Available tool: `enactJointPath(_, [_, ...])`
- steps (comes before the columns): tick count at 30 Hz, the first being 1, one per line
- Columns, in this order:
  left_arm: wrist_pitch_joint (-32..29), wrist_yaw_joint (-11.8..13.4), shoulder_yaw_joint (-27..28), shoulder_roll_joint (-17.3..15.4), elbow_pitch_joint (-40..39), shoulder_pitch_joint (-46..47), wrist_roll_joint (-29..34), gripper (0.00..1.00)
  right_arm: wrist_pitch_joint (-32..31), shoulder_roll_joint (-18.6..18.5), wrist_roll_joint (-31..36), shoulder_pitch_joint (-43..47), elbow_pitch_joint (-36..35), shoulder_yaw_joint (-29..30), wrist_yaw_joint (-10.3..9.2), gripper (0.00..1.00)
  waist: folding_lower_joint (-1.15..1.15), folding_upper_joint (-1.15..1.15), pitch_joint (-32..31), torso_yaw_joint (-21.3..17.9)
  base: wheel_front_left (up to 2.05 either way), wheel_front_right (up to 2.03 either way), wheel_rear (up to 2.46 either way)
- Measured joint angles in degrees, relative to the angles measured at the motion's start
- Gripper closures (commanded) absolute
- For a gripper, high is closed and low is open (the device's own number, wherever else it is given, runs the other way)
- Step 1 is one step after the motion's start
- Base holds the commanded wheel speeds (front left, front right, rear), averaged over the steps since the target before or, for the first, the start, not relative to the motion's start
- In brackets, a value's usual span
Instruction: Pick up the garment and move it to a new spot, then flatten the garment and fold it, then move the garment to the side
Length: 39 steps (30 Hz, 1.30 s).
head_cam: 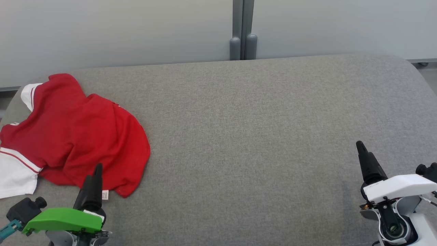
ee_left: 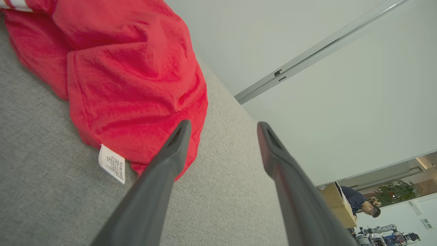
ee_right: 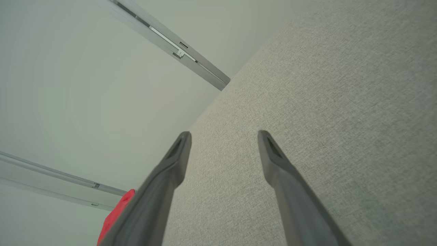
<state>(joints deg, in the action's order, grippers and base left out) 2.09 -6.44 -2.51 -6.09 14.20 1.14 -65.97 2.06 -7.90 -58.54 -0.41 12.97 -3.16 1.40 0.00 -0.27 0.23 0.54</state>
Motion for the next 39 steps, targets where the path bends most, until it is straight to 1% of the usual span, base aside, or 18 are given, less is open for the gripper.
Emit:
enactJointPath(3, [0.6,0.5,-0.6,0.0,-0.3,0.0,2.9,0.00,0.5,-0.5,2.6,0.1,-0.2,-0.8,-0.37,0.00,0.00,0.00,0.0,0.0,0.00,0.00,0.00])
enactJointPath(17, [3.1,1.2,-2.7,-0.7,-2.0,-0.1,15.8,0.00,3.0,-2.3,14.1,1.0,-0.7,-3.0,-2.01,0.00,0.00,0.00,-0.3,0.1,0.00,0.00,0.00])
enactJointPath(19, [3.5,1.2,-3.0,-0.8,-2.1,-0.1,17.6,0.00,3.4,-2.8,15.6,1.0,-0.8,-3.2,-2.13,0.00,0.00,0.00,-0.4,0.0,0.00,0.00,0.00])
enactJointPath(20, [3.6,1.2,-3.1,-0.8,-2.1,-0.2,18.3,0.00,3.6,-2.9,16.6,1.0,-0.9,-3.2,-2.56,0.00,0.00,0.00,-0.4,0.0,0.00,0.00,0.00])
enactJointPath(24, [4.3,1.2,-3.4,-1.0,-2.5,-0.3,21.7,0.00,4.4,-3.0,19.5,1.1,-1.0,-3.6,-2.72,0.00,0.00,0.00,-0.4,0.0,0.00,0.00,0.00])
enactJointPath(27, [5.0,1.2,-3.6,-1.2,-2.9,-0.4,24.2,0.00,4.9,-3.3,21.8,1.3,-1.2,-4.2,-3.50,0.00,0.00,0.00,-0.5,0.0,0.00,0.00,0.00])
enactJointPath(34, [6.2,1.3,-4.5,-1.9,-3.6,-1.5,29.6,0.00,6.1,-4.2,27.5,2.1,-1.6,-5.0,-4.12,0.00,0.00,0.00,-0.5,-0.1,0.00,0.00,0.00])
enactJointPath(39, [7.1,1.2,-4.9,-2.0,-3.7,-1.5,33.5,0.00,7.1,-4.8,31.4,2.2,-1.9,-5.6,-5.03,0.00,0.00,0.00,-0.6,-0.1,0.00,0.00,0.00])
